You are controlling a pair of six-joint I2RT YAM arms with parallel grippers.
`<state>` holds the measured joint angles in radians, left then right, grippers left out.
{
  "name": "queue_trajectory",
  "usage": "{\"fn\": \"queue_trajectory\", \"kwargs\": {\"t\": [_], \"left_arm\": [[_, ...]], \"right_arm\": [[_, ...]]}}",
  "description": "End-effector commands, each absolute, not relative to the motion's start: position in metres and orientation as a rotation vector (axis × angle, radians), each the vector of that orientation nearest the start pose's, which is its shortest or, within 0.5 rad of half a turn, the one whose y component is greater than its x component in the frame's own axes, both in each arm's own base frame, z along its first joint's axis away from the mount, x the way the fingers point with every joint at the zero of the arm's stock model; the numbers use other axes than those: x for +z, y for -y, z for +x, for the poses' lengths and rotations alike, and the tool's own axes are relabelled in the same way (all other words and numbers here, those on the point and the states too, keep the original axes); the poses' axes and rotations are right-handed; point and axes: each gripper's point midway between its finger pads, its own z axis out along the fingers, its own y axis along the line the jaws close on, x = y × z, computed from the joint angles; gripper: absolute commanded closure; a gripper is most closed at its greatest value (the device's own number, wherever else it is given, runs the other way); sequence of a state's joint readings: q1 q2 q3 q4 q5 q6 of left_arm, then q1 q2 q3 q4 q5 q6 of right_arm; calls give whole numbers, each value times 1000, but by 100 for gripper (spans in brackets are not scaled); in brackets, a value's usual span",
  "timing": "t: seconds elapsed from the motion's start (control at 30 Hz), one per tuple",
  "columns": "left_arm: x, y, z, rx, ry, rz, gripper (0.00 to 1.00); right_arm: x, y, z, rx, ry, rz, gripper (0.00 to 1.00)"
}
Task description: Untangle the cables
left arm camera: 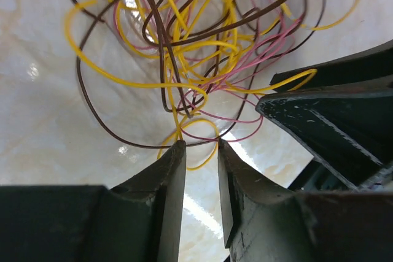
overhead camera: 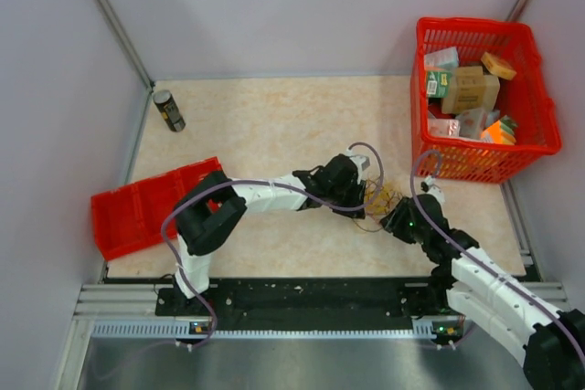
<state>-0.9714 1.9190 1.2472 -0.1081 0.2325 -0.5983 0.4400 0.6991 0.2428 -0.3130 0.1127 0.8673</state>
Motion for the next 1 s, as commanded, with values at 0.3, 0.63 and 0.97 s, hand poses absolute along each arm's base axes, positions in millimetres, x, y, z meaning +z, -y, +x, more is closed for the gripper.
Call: {"fn": "queue_trajectory", "kwargs": {"t": [0.3,0.63,0.97], "left_arm": [[55,429,218,-687,-2475,667,55],[51,431,221,-647,-2471,651,56],[107,432,214,-777,-2369,631,100]], "right_arm": [[41,-132,218,611,-2347,451,55],[44,-137,218,646,-2334,422,54],[42,-138,218,640,-2347,420,56]]}}
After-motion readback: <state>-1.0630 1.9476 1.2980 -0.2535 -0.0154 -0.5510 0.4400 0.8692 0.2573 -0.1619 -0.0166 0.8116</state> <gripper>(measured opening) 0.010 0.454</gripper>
